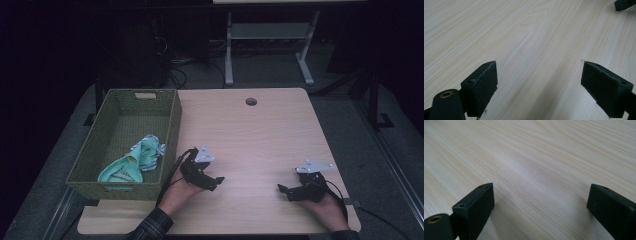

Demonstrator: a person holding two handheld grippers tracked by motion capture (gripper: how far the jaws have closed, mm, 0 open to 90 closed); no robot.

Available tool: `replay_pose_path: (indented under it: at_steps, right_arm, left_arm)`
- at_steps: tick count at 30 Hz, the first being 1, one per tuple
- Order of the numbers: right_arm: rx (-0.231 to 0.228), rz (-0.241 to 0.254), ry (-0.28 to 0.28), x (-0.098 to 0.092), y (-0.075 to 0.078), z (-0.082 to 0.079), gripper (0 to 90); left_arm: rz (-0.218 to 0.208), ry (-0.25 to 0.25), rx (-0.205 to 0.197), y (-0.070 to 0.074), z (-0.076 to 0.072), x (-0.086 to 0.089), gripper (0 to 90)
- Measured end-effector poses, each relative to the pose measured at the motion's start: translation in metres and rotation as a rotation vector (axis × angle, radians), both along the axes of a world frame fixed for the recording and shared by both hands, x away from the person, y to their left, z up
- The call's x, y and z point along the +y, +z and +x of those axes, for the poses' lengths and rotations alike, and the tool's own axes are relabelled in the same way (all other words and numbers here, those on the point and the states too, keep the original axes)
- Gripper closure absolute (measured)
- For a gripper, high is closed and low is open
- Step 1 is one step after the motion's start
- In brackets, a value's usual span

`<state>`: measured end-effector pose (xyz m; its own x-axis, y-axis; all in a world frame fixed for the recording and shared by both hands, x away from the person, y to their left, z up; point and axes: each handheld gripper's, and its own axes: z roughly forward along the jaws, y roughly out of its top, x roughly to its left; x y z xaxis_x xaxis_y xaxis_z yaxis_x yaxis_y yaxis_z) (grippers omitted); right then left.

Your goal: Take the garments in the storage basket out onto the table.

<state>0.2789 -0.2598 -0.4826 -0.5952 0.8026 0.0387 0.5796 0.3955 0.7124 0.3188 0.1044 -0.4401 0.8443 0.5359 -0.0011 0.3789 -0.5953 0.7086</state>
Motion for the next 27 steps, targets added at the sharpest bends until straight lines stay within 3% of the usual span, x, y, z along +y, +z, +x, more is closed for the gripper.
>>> replay_pose_path:
  at_steps: [27]
  right_arm:
    - [-0.001,0.002,-0.001,0.0,0.0,0.0,7.1]
  left_arm:
    - [0.0,-0.012,0.022,0.017,0.004,0.001,13.5]
